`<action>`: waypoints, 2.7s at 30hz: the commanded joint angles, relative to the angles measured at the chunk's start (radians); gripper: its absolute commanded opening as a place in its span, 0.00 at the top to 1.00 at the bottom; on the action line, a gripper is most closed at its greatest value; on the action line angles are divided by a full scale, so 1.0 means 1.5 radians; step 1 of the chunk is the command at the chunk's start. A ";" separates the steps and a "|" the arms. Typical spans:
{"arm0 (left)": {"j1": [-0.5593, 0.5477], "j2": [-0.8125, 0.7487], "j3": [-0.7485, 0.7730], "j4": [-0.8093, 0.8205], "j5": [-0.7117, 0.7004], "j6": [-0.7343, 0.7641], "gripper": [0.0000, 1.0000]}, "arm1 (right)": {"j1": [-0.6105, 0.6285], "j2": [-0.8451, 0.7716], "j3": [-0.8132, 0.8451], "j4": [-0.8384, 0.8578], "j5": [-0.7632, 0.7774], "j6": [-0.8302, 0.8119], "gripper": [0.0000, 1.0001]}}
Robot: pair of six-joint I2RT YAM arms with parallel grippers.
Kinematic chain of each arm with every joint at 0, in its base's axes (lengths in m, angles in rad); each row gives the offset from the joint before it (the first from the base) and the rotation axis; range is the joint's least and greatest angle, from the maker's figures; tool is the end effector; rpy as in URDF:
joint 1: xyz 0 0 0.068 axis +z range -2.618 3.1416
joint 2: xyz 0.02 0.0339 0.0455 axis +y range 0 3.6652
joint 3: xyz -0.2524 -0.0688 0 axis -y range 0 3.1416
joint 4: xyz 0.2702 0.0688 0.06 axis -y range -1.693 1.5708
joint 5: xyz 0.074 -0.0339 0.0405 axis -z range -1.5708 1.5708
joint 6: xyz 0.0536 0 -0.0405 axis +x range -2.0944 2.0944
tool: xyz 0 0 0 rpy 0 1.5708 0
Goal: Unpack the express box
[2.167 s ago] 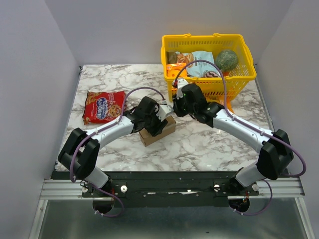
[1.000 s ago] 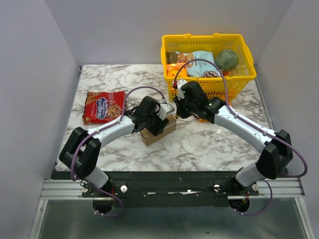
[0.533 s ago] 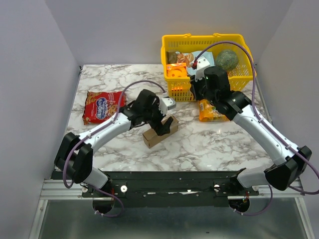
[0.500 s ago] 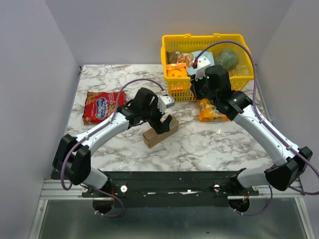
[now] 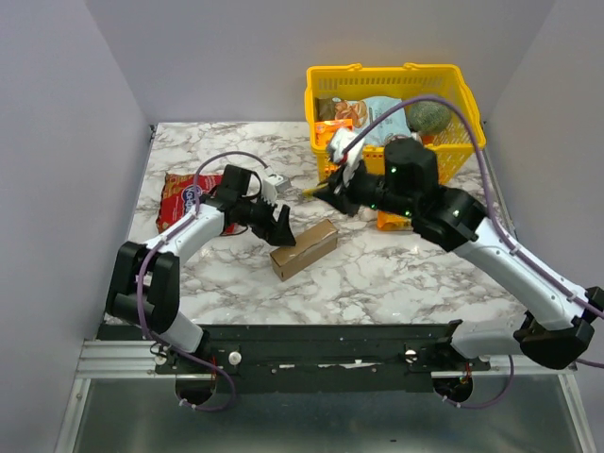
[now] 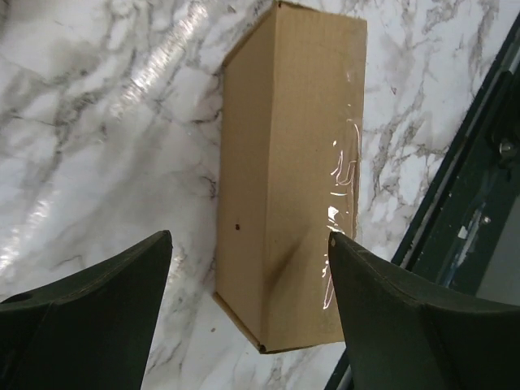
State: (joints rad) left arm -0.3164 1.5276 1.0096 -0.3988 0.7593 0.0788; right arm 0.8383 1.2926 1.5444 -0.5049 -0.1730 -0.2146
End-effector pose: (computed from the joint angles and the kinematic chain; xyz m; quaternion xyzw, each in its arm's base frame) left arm 0.3138 -0.1416 0.1944 0.2894 0.8391 -0.3838 0.2546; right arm 0.2073 0.2442 0.4499 -0.4415 0.6545 0.2521 0.5595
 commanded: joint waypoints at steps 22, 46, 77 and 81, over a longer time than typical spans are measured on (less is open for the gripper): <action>0.009 0.019 -0.138 0.257 0.036 -0.465 0.21 | 0.237 0.179 -0.091 0.039 0.313 0.169 1.00; 0.137 -0.119 -0.291 0.284 0.005 -0.392 0.59 | 0.238 0.079 -0.121 0.036 0.353 0.057 0.99; 0.077 0.061 -0.168 0.379 0.170 -0.409 0.13 | 0.237 0.107 -0.200 0.079 0.203 0.088 1.00; 0.075 0.090 -0.153 0.344 0.170 -0.387 0.15 | 0.244 0.119 -0.208 0.096 0.226 0.090 1.00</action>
State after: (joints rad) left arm -0.2008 1.6249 0.7441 0.1642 0.9764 -0.5282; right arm 1.1881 1.4498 1.2339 -0.4133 0.1081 -0.0986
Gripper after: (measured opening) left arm 0.861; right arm 0.246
